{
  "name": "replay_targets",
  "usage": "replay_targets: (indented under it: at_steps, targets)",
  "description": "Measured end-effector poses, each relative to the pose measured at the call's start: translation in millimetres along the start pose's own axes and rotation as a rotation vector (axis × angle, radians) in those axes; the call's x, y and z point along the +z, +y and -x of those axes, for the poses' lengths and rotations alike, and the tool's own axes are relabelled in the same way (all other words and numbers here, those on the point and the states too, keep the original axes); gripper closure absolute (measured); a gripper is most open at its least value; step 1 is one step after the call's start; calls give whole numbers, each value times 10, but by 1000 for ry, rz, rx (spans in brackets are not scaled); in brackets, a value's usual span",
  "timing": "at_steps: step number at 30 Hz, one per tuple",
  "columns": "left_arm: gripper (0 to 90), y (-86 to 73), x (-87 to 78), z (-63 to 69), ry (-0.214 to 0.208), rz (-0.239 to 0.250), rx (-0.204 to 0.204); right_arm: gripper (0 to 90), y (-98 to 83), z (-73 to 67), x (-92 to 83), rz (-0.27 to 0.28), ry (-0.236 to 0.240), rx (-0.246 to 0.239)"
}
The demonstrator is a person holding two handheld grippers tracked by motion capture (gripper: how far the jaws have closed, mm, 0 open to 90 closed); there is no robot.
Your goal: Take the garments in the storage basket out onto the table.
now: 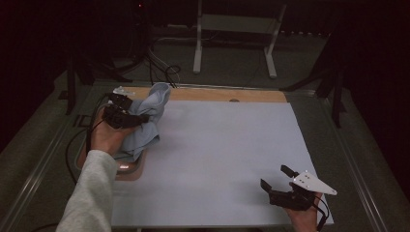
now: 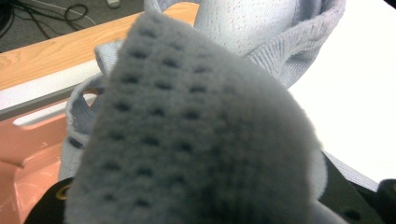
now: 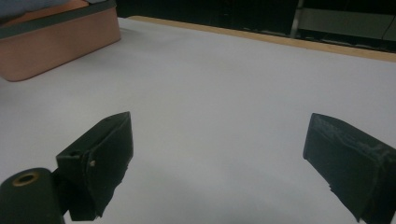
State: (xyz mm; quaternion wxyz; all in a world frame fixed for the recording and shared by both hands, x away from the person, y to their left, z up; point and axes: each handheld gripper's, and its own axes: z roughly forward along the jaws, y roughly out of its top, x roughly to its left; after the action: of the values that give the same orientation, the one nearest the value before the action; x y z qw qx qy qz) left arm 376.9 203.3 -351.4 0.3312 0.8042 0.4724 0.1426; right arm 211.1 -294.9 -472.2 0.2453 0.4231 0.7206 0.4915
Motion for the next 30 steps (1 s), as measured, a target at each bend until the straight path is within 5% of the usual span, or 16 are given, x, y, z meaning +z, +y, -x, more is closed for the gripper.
replay_targets:
  at_steps: [30]
  targets:
    - [659, 227, 221, 340, -30, -24, 48, 87, 1, -3, 3, 0, 2, -2]
